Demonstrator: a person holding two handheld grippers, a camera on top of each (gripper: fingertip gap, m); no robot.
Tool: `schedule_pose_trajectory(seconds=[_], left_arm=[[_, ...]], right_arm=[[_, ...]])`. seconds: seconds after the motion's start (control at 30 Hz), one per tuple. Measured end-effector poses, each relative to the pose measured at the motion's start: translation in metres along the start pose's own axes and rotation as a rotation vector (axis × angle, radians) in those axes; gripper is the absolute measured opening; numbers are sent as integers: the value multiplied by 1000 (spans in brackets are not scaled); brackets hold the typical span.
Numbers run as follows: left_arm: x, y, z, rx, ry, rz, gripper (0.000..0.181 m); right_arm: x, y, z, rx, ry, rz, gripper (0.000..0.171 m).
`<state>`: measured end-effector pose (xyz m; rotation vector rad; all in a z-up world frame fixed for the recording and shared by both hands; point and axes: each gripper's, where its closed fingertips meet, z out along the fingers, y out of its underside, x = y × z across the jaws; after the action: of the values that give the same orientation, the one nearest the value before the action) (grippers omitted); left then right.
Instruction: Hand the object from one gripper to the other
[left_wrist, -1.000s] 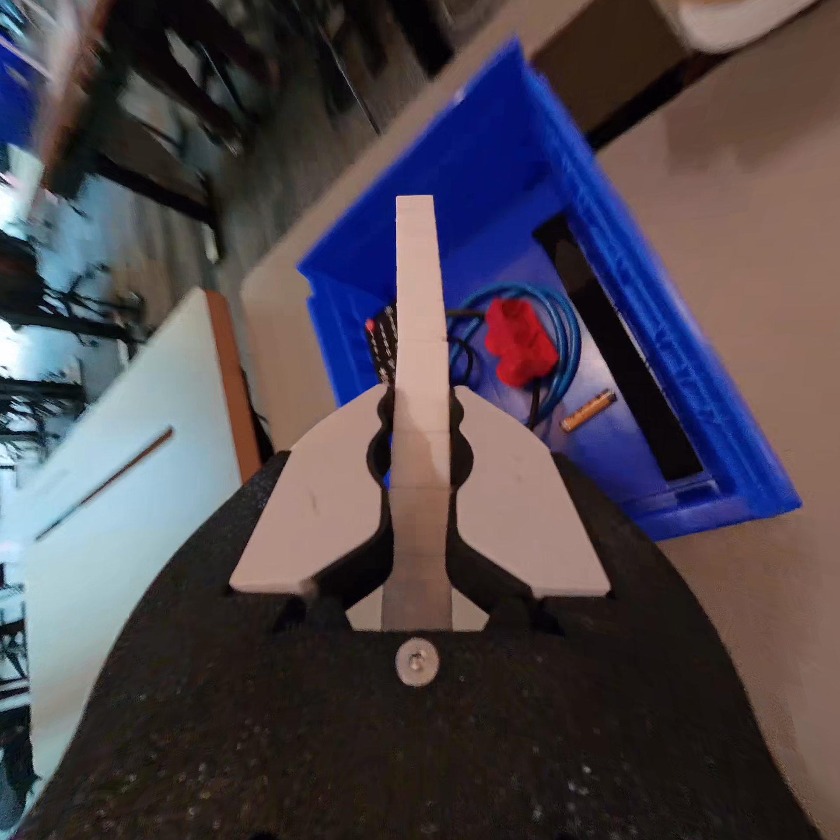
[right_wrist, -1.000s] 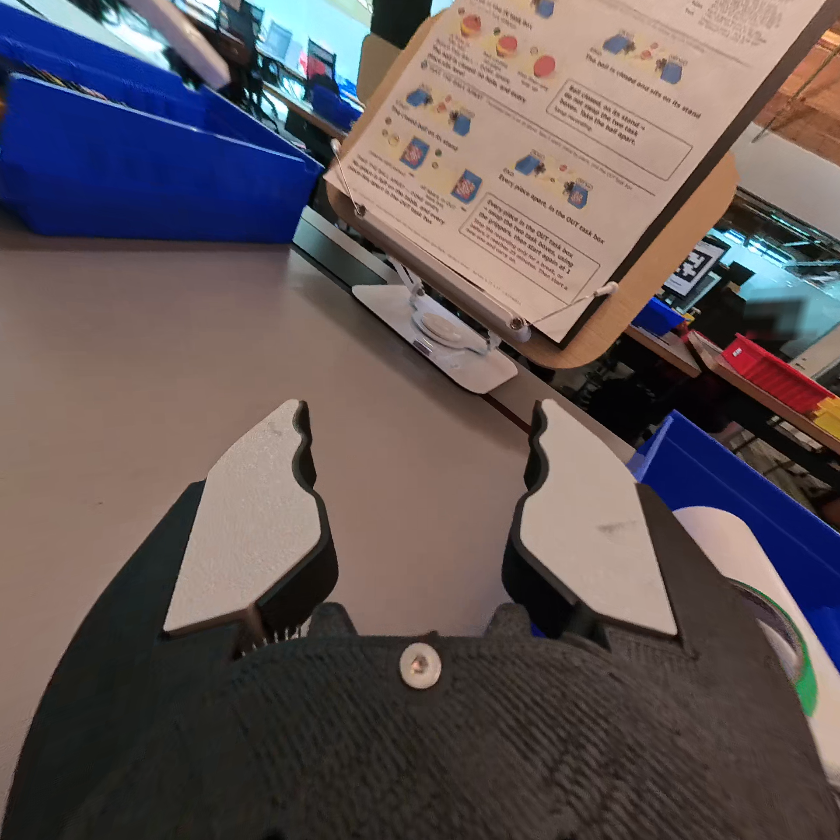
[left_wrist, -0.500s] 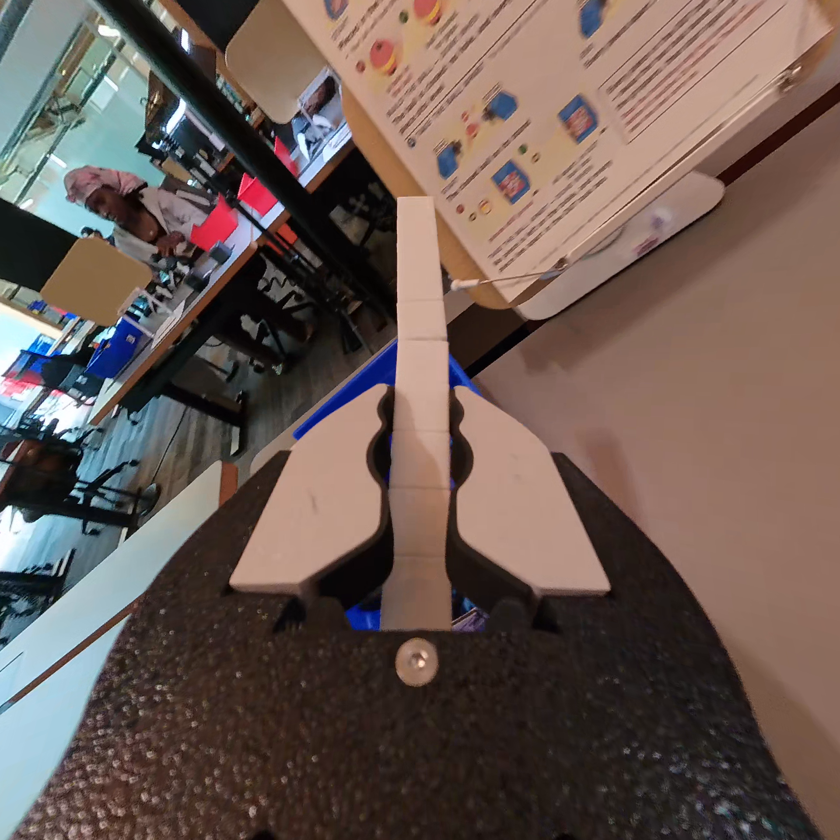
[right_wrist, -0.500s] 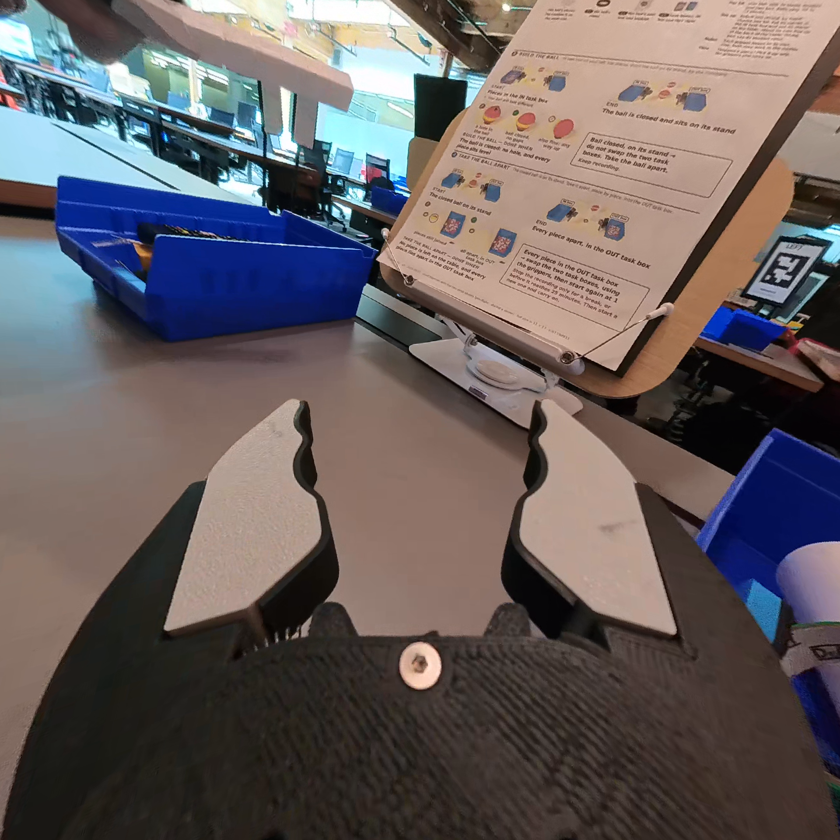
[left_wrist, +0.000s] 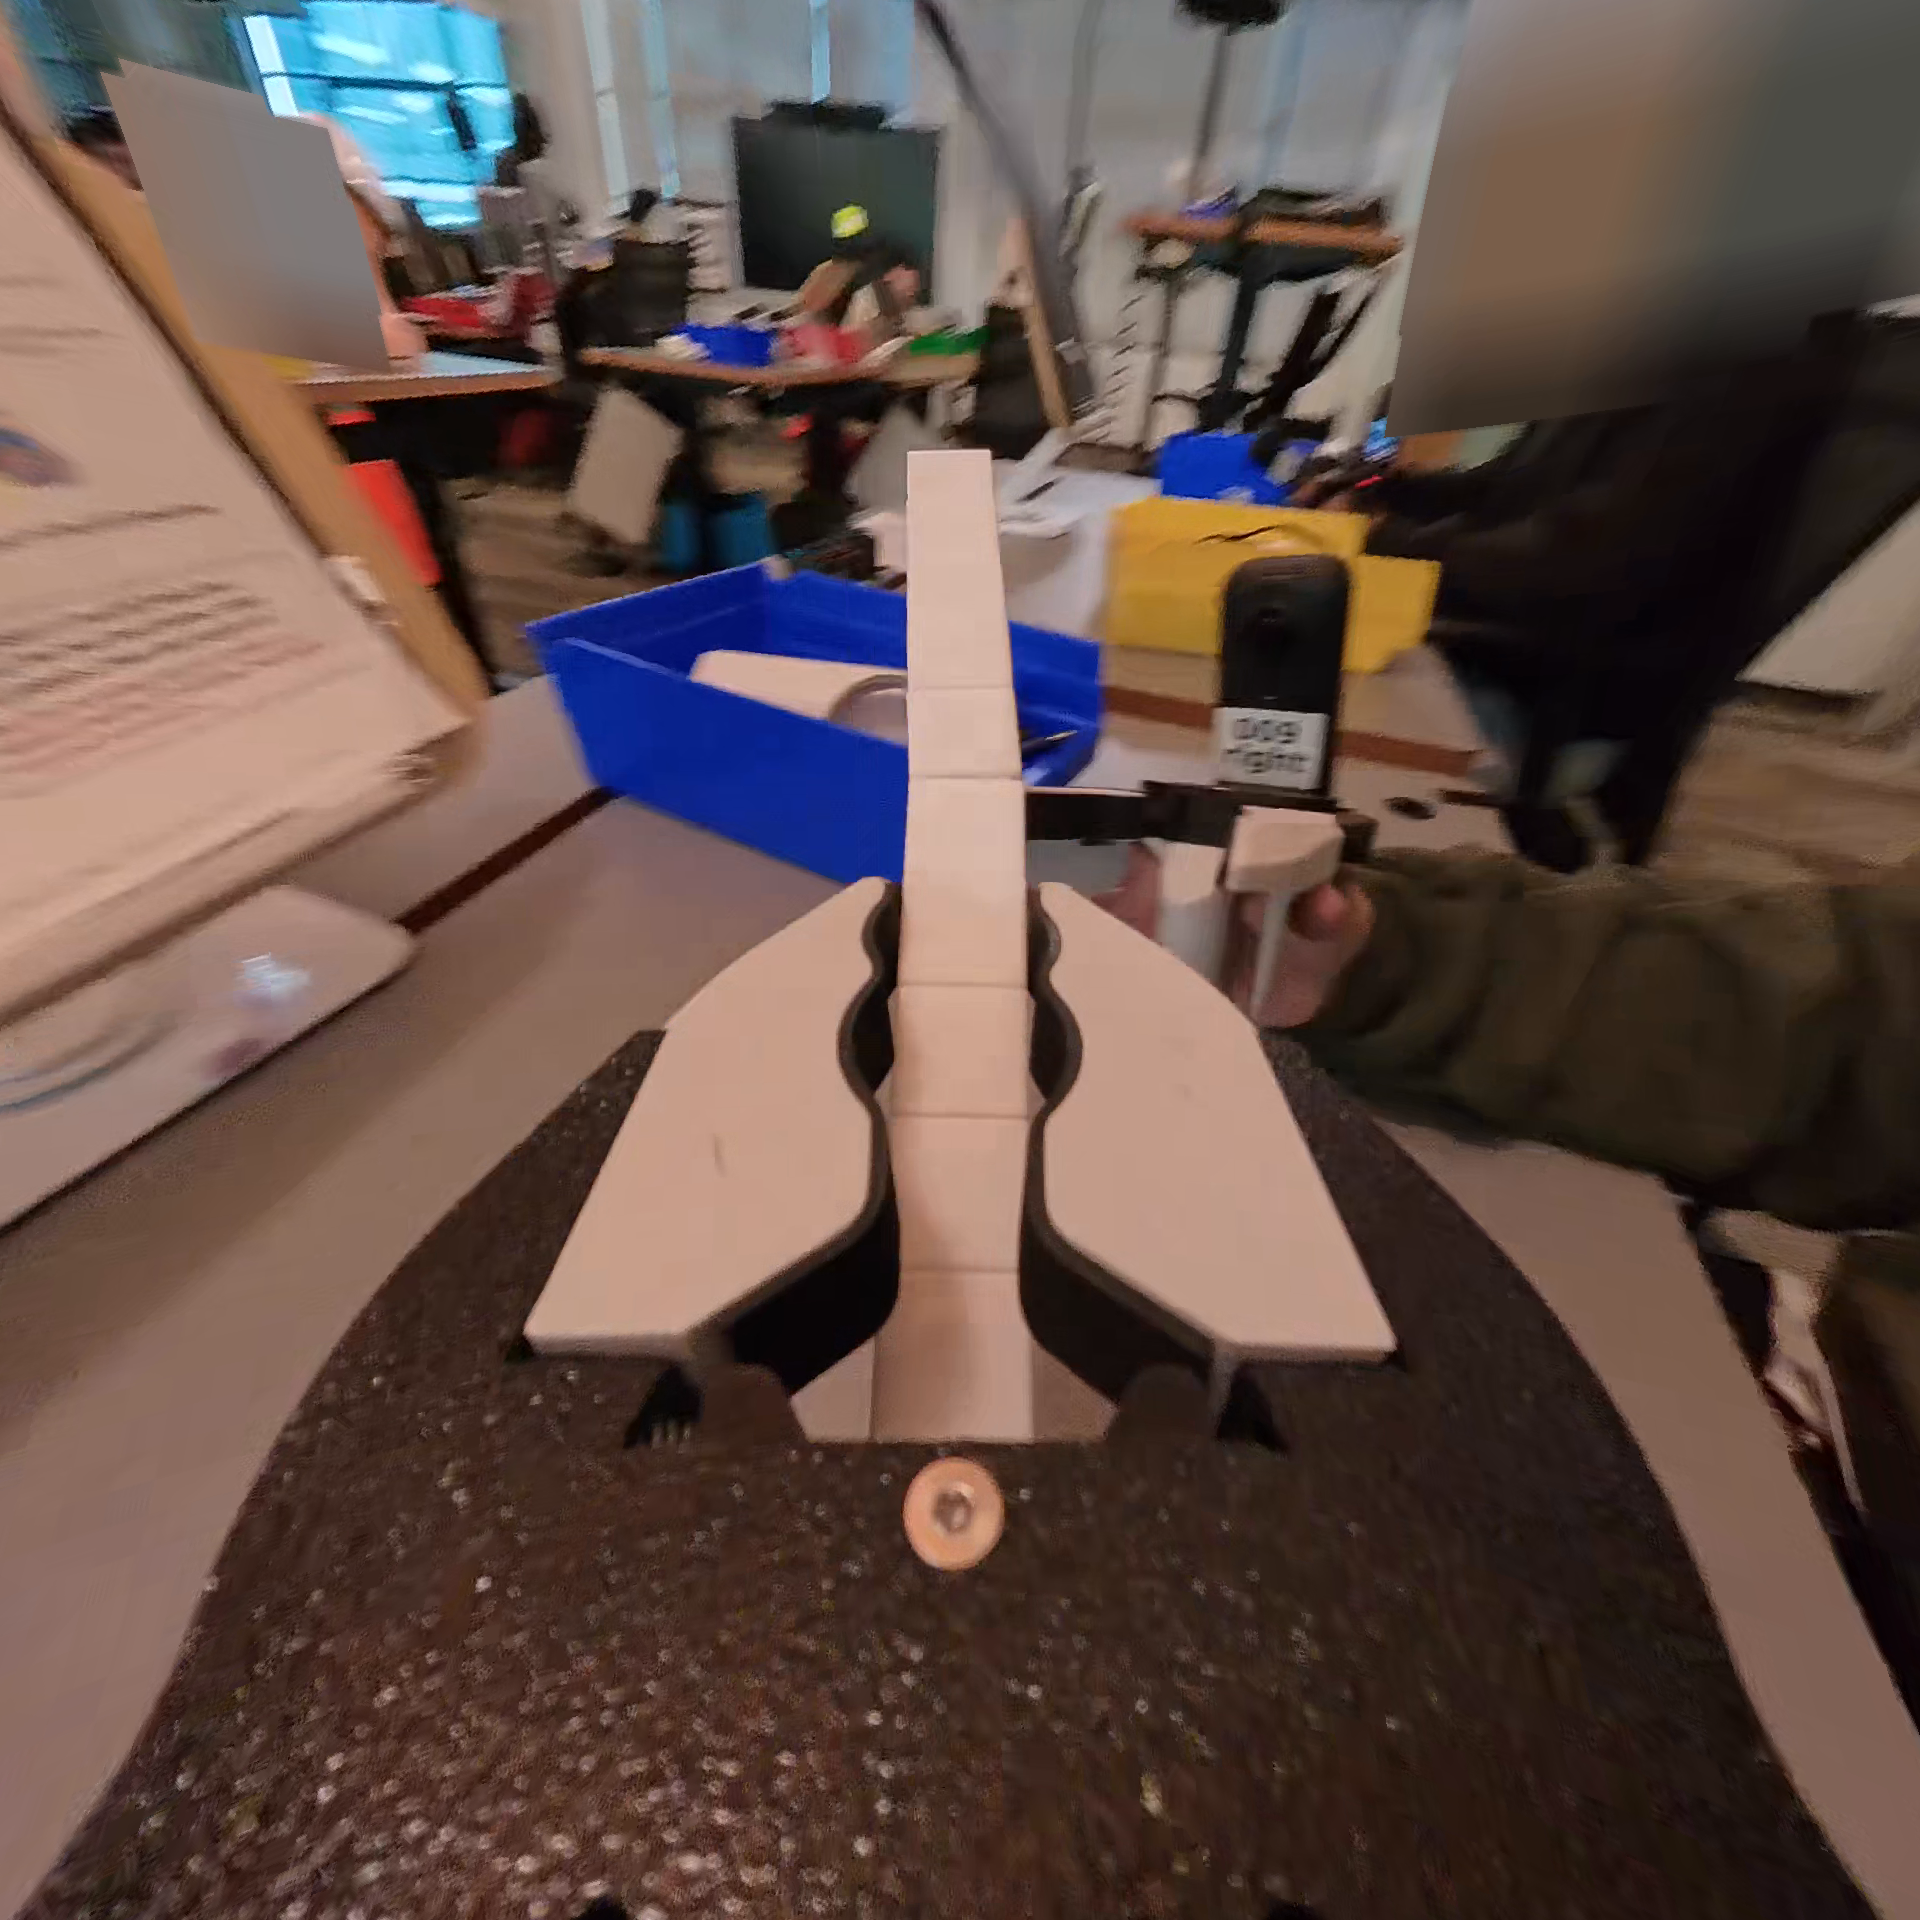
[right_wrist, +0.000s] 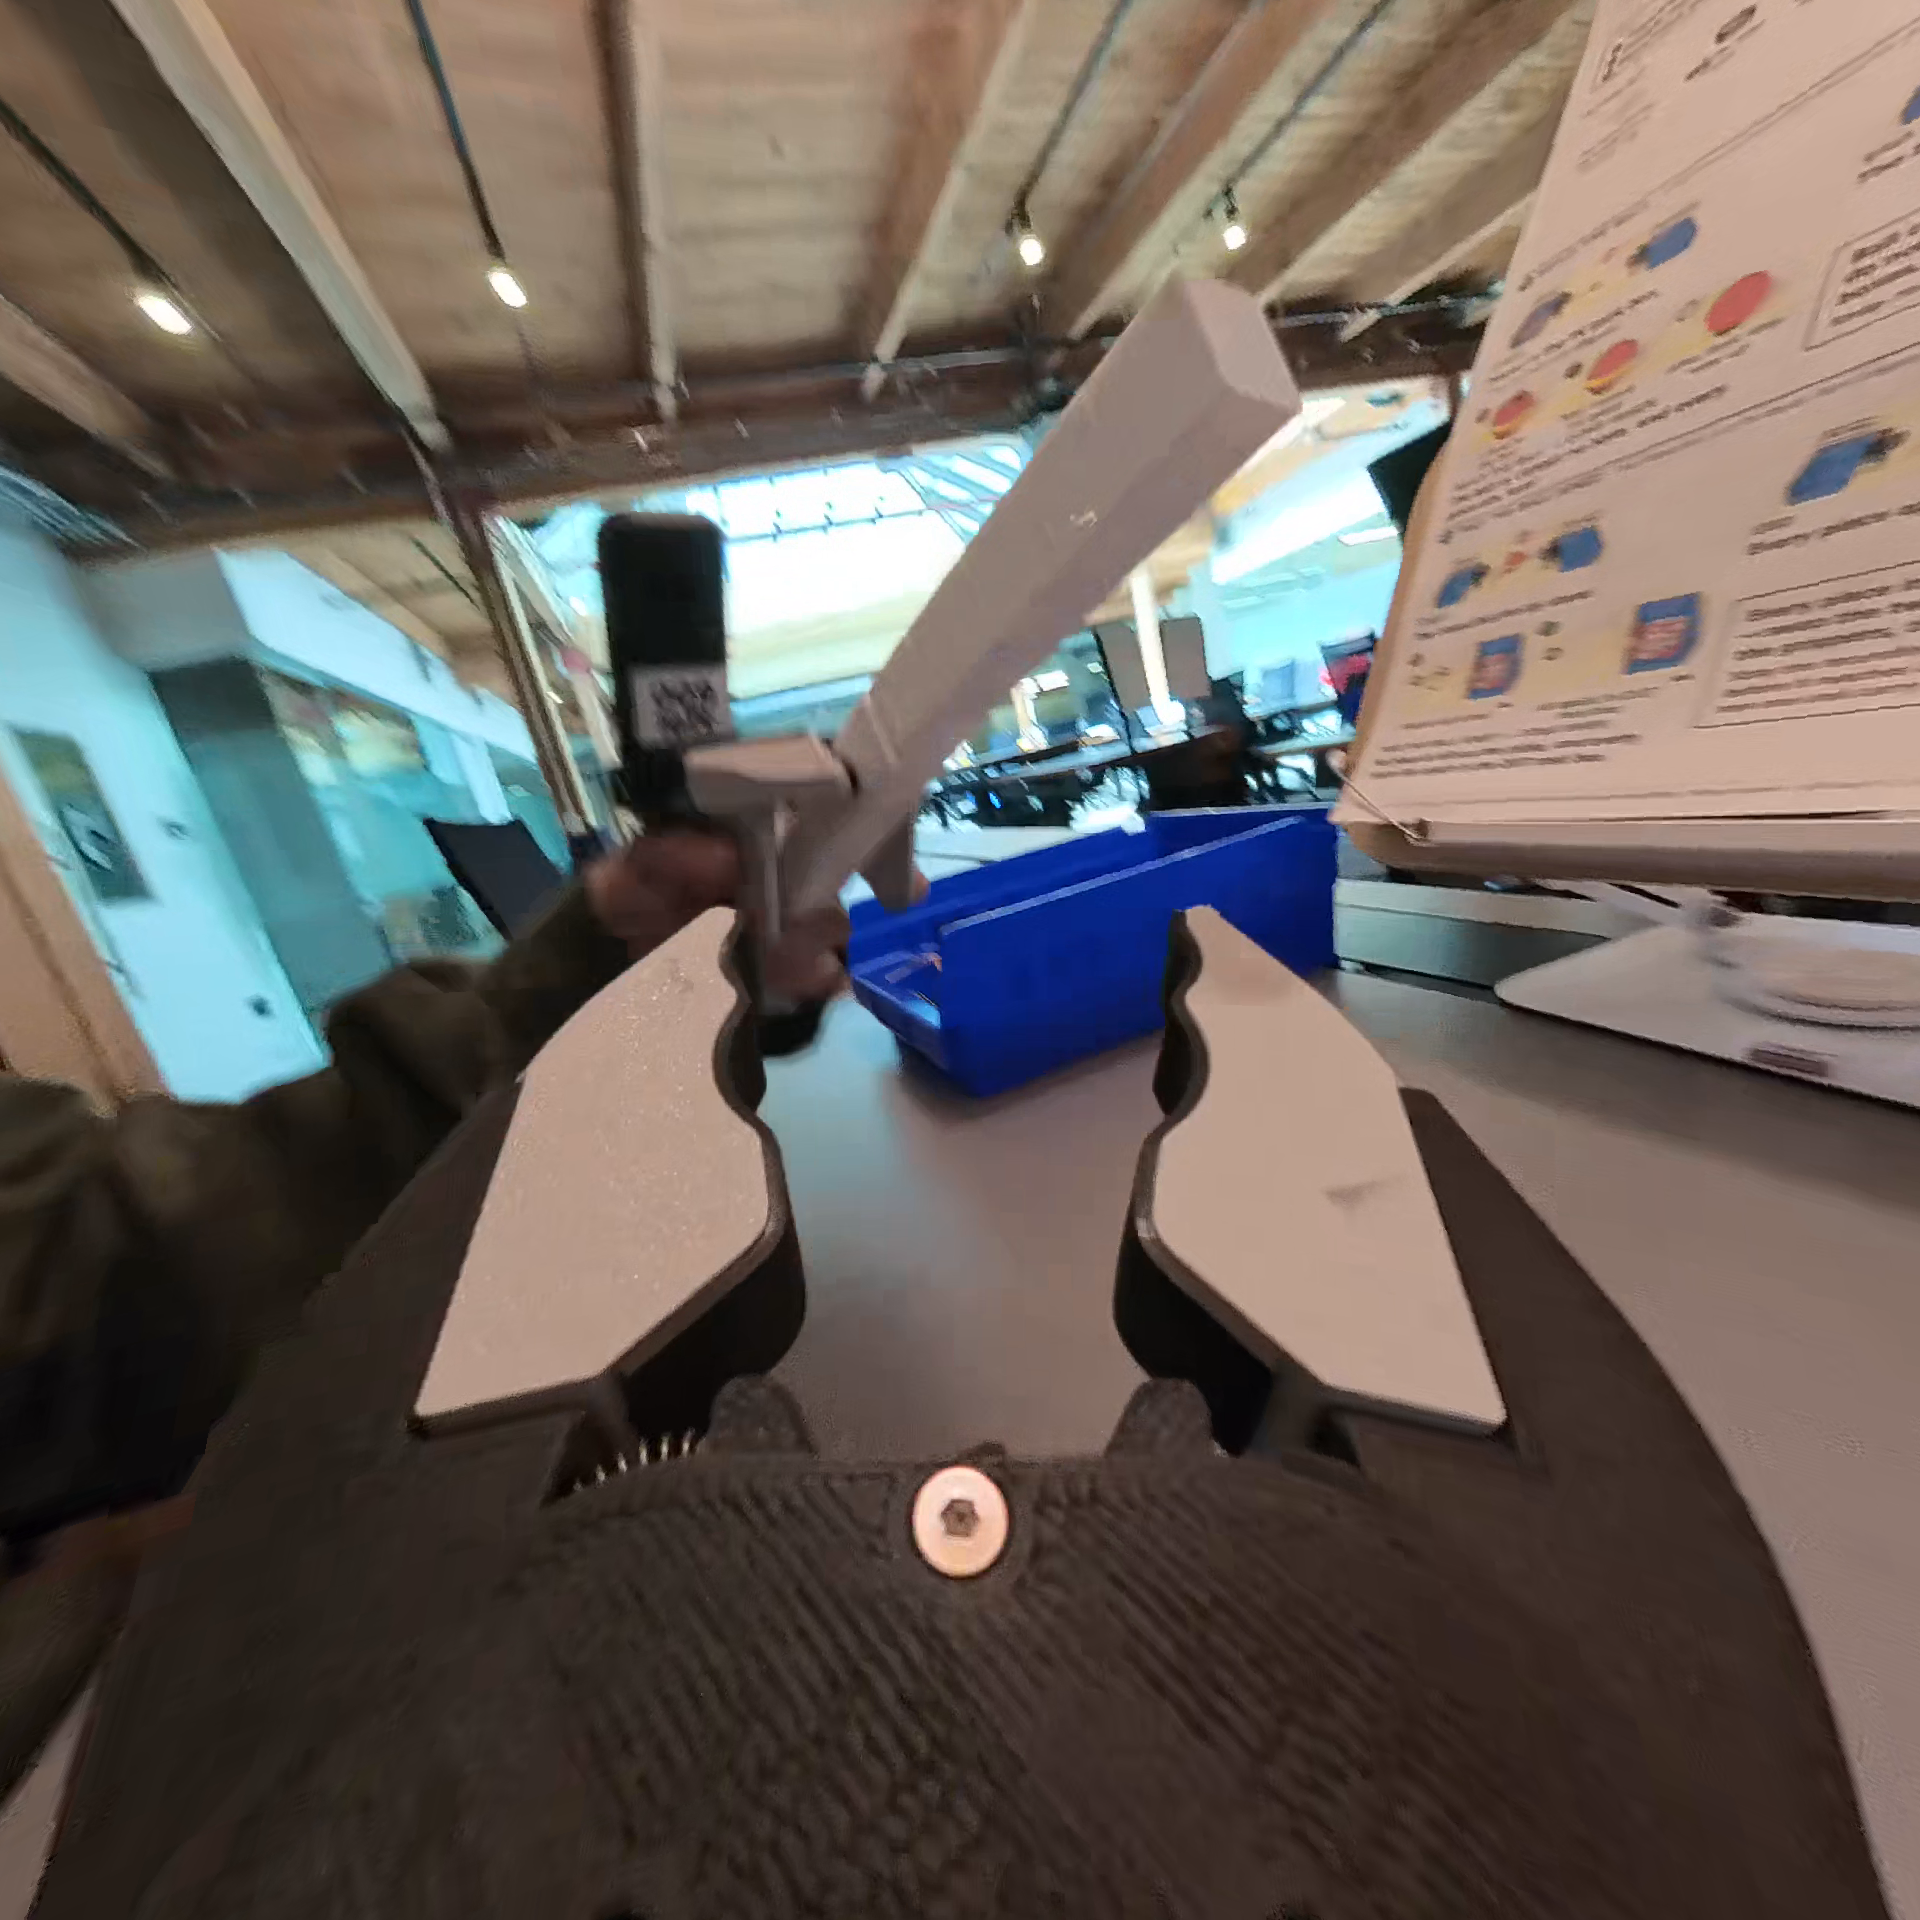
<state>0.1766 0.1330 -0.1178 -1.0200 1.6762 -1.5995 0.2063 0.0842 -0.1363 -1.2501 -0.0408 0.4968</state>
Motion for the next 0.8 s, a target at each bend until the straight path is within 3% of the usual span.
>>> schedule_pose_trajectory(seconds=[0.23,0.33,0.53,0.8], left_arm=[[27,38,29,-12,146,20,22],[31,48,32,-22,155,9,22],[26,53,29,-26,102,-9,22],[29,65,19,-88,136,74,22]], right_arm=[[7,-26,-13,171,-28,122,58],[8,-23,-14,162,-43,117,33],[5,-15,-11,101,-55,85,28],[1,5,-9,-22,-153,266,28]])
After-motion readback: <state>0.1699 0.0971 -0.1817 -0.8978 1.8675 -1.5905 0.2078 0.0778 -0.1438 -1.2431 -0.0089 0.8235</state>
